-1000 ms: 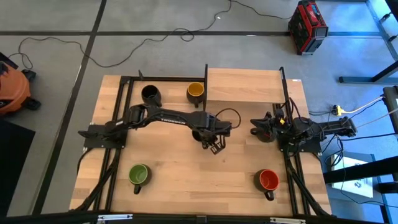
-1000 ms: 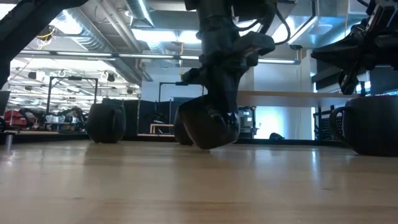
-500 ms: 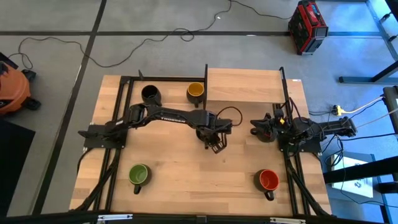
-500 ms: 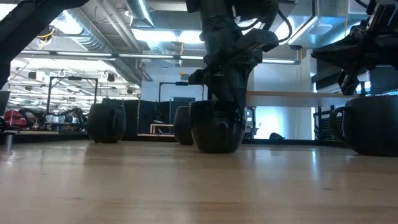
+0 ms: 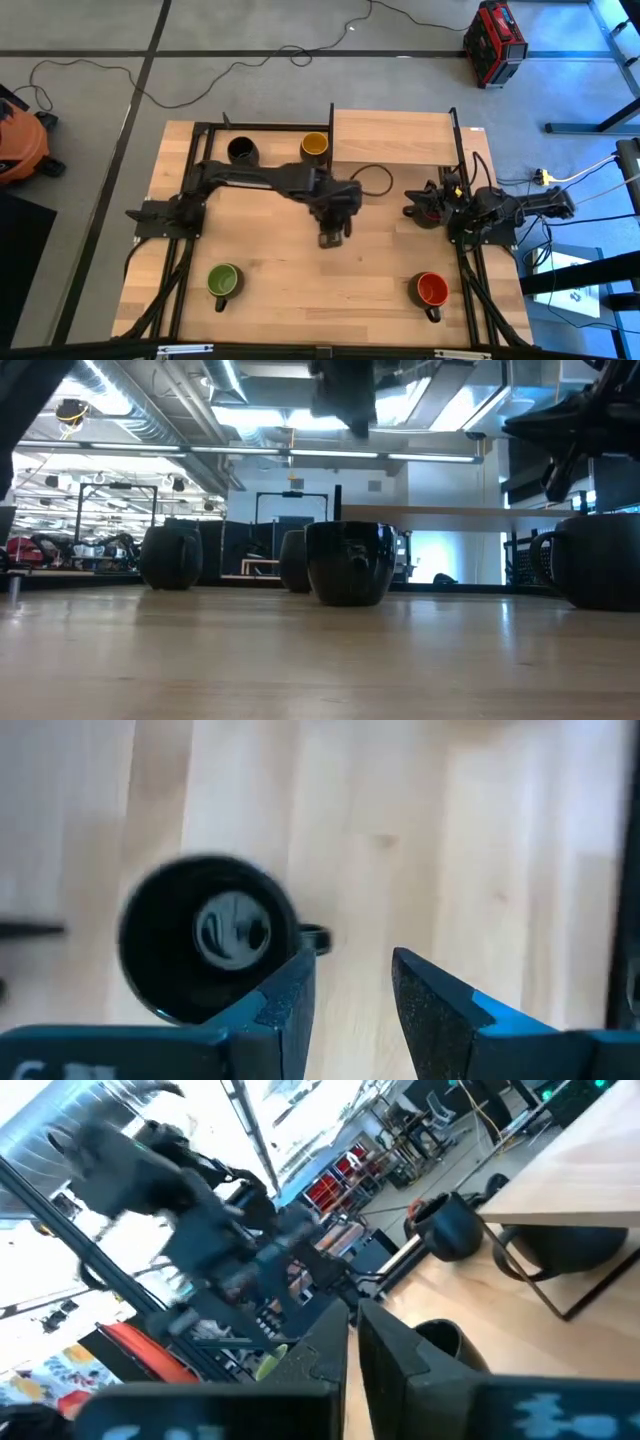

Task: Place coffee mugs
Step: Put the bottom black mug on the shelf

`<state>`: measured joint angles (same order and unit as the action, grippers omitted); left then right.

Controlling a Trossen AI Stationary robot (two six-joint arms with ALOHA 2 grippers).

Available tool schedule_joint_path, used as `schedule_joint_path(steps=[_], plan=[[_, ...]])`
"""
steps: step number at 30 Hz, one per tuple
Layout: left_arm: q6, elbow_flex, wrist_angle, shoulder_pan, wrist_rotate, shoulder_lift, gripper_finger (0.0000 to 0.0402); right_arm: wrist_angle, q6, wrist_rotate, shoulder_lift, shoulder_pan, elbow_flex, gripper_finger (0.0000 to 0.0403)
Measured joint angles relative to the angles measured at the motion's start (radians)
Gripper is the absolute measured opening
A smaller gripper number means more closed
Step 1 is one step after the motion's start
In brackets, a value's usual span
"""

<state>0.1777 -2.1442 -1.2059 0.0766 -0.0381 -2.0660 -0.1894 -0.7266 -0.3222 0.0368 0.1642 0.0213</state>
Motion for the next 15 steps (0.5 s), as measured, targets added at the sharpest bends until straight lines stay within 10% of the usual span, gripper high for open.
schedule_joint_path(steps=[7,15], plan=[[-0.059,0.182,0.063,0.038,0.014,0.213,0.0128,-0.001,0.051,0.000,0.251,0.000,0.160,0.0103],[0.009,0.713,0.376,0.064,0.025,0.563,0.0128,0.053,0.160,0.129,0.689,0.000,0.471,0.0168]])
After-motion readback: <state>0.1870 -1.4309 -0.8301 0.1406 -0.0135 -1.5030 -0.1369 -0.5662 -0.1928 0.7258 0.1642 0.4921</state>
